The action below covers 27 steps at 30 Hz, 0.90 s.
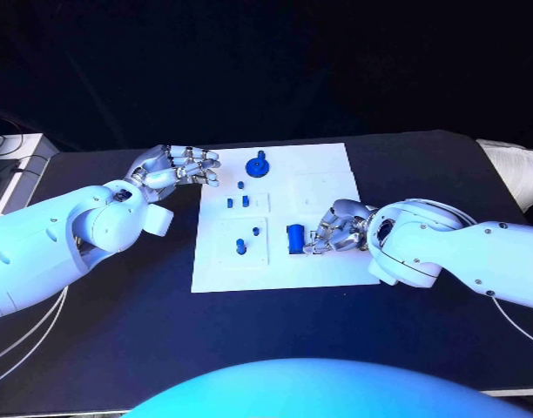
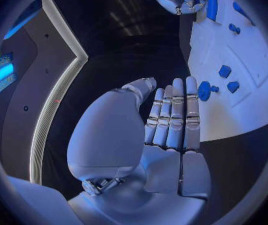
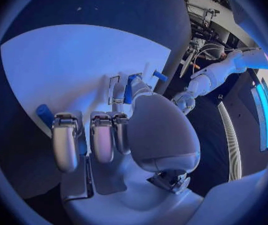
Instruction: Assemble the parts on the task board
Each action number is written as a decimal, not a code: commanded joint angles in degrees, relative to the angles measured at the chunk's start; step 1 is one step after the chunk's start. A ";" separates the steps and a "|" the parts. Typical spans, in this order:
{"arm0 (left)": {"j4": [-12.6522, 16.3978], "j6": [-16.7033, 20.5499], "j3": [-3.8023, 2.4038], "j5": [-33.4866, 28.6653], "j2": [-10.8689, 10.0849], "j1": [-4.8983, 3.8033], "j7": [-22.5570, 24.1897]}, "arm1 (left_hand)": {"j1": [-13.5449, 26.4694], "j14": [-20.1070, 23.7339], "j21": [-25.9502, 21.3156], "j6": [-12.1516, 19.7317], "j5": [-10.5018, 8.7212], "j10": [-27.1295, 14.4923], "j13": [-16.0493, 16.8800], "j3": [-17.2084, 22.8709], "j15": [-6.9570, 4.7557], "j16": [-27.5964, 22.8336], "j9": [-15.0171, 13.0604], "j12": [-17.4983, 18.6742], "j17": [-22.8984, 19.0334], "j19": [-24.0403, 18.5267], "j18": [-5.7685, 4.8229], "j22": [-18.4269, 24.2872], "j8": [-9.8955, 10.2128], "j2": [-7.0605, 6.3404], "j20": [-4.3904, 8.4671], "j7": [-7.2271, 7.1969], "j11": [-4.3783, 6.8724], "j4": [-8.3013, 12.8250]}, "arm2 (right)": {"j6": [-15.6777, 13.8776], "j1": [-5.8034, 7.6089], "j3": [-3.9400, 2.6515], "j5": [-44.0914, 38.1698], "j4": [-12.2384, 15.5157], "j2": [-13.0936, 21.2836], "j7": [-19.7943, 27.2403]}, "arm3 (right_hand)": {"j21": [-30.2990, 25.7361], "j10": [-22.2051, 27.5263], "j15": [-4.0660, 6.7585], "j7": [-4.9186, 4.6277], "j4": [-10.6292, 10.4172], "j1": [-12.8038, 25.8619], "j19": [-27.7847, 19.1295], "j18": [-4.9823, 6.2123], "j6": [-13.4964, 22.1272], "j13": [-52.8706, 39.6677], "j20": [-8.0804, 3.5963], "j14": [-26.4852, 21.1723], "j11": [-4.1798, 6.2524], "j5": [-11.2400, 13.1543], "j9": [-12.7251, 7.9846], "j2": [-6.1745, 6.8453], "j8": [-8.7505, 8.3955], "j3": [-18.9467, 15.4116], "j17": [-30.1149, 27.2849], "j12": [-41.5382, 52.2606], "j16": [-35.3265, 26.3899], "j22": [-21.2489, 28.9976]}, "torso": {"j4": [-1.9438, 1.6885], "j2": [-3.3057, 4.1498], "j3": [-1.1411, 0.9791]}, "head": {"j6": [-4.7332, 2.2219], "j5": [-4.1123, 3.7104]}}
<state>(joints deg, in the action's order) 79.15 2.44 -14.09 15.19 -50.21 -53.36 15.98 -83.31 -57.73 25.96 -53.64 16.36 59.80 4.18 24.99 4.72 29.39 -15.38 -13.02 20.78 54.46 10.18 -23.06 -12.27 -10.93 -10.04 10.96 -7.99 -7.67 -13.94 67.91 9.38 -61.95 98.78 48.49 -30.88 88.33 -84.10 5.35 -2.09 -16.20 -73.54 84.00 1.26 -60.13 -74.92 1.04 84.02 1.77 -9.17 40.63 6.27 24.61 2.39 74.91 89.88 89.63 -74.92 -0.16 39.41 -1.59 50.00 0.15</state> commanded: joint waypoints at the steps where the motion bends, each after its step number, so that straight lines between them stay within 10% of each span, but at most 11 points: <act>1: 0.09 -0.90 -0.03 -0.34 0.07 0.01 0.35 | 0.29 0.10 -0.30 0.08 0.21 -0.04 -0.03 0.15 0.26 -0.39 0.04 0.30 0.05 -0.14 0.09 0.05 0.25 0.20 -0.21 0.02 -0.10 -0.24 | 0.27 -0.09 -0.01 -1.03 0.39 0.14 0.21 | 0.09 -5.90 0.26 0.26 0.03 -0.54 5.71 -0.96 0.11 -15.08 -0.50 5.98 0.44 0.21 -0.02 -0.10 0.28 0.25 15.09 0.12 0.37 -14.69 | 0.00 0.01 0.01 | -0.03 -0.10; 15: -0.04 -0.87 -0.03 -0.34 0.20 0.05 0.43 | 0.21 0.18 -0.38 0.05 0.20 -0.04 -0.02 0.21 0.28 -0.50 0.04 0.31 0.12 -0.16 0.08 0.10 0.23 0.24 -0.22 0.04 -0.11 -0.21 | -4.87 1.29 -0.91 3.30 3.03 5.26 5.91 | 0.59 -5.90 -0.64 -1.21 -0.48 2.83 5.80 -1.06 2.47 -15.08 0.08 5.98 -0.75 -1.75 -1.51 -0.49 -2.44 0.15 15.09 0.12 0.37 -14.81 | 0.04 -0.05 0.03 | -0.63 -0.56; 27: 0.01 -0.68 -0.04 -0.34 0.39 0.07 0.78 | 0.21 0.23 -0.46 0.10 0.16 0.01 -0.01 0.22 0.30 -0.60 0.06 0.30 0.19 -0.17 0.07 0.14 0.25 0.19 -0.24 0.05 -0.12 -0.20 | 8.13 4.98 -1.17 0.92 -0.75 10.95 2.15 | 0.94 -5.90 -1.98 -2.90 -0.34 0.64 5.86 -1.12 4.00 -15.08 1.29 5.98 -2.26 1.94 -4.03 -0.15 -7.40 1.88 15.09 0.12 0.37 -14.90 | 0.32 -0.10 0.18 | -1.24 -1.49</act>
<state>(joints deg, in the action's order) 79.03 2.42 -14.09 15.18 -49.95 -53.30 16.02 -83.31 -57.65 25.73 -53.64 16.36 59.80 4.18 24.98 4.80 29.01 -15.38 -13.02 20.95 54.46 10.18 -22.97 -12.27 -10.93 -10.04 10.96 -7.99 -7.67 -12.63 72.87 8.19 -59.09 98.24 59.34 -27.46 88.99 -83.99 3.68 -4.60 -16.51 -72.64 84.00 1.26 -56.18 -74.90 2.09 83.80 0.01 -7.48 36.69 5.98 17.37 4.13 74.91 89.88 89.63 -74.90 0.07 39.30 -1.47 48.85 -1.16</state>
